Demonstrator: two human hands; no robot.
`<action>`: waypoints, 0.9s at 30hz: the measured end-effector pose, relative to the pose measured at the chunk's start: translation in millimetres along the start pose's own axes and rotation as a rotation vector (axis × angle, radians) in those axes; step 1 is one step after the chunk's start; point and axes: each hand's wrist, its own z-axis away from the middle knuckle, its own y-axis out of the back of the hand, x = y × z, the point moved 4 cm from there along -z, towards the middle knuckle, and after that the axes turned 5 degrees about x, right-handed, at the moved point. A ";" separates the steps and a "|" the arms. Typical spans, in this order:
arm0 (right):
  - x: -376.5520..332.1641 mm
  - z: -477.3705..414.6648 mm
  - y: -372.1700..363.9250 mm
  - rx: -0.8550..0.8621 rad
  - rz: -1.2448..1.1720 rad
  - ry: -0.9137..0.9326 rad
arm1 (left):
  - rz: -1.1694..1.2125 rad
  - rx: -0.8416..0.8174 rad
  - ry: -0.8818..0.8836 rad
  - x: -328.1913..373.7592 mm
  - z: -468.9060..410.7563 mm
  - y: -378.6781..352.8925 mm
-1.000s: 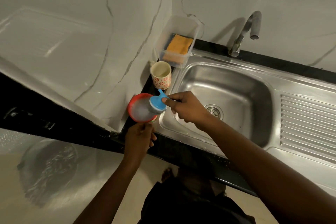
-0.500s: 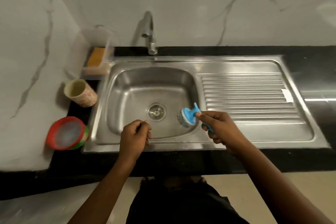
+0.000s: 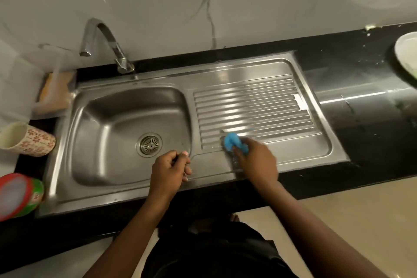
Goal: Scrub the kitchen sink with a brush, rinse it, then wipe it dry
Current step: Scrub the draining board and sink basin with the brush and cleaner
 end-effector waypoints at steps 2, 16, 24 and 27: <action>-25.4 9.6 -22.1 -0.104 0.046 0.099 | -0.014 0.010 0.011 2.0 4.3 -10.7; 126.9 -33.7 114.4 0.233 0.147 -0.229 | -0.065 -0.115 0.012 6.7 -3.4 -35.0; 29.6 8.1 8.6 0.006 0.008 -0.050 | -0.063 -0.169 -0.011 10.8 -5.4 -47.6; 26.5 18.9 11.0 -0.039 0.038 0.023 | -0.079 -0.184 -0.023 12.5 -6.6 -51.9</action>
